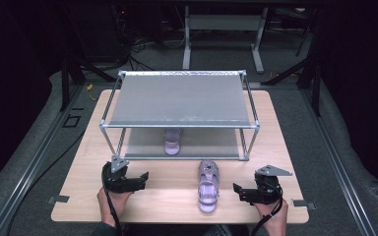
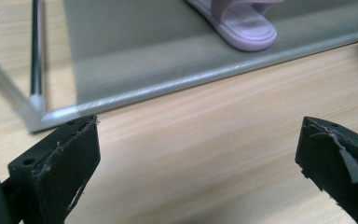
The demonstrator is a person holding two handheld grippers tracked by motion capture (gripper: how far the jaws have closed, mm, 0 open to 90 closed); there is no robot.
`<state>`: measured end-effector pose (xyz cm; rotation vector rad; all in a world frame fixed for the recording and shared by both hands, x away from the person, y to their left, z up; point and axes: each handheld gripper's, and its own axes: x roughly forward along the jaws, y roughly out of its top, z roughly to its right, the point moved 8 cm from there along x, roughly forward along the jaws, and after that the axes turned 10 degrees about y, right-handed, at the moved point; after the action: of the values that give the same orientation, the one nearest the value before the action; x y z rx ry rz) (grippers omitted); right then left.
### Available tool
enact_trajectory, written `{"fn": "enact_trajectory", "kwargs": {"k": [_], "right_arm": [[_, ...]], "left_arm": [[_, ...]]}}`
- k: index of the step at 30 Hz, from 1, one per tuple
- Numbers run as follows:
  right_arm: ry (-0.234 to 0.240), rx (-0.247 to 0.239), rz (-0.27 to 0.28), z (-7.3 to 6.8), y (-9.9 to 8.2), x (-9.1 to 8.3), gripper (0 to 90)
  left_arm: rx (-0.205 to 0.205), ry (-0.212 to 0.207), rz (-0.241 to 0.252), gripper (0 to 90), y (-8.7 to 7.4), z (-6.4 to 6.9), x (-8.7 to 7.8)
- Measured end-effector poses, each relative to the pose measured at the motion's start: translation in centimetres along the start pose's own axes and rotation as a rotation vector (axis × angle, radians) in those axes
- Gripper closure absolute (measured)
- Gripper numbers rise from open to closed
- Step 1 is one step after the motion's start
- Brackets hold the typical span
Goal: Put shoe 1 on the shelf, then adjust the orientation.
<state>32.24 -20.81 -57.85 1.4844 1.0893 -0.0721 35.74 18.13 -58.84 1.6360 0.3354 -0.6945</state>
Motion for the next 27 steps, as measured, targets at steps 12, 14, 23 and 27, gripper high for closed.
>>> {"fn": "enact_trajectory", "kwargs": {"k": [12,14,23,27], "right_arm": [[0.098,-0.038,-0.008,-3.2,1.0,1.3,6.3],[0.09,-0.05,-0.012,-3.8,1.2,1.5,6.2],[0.15,-0.076,-0.065,-6.2,0.9,3.5,7.5],[0.121,-0.084,-0.103,-6.2,0.3,4.2,11.4]], "left_arm": [[-0.006,0.033,-0.028,0.0,-2.4,-1.9,-1.2],[-0.013,0.035,-0.032,0.0,-2.7,-2.1,-1.3],[-0.019,0.026,-0.036,0.0,-3.2,-2.1,-1.5],[-0.019,0.019,-0.04,0.0,-3.2,-1.8,-1.4]]}}
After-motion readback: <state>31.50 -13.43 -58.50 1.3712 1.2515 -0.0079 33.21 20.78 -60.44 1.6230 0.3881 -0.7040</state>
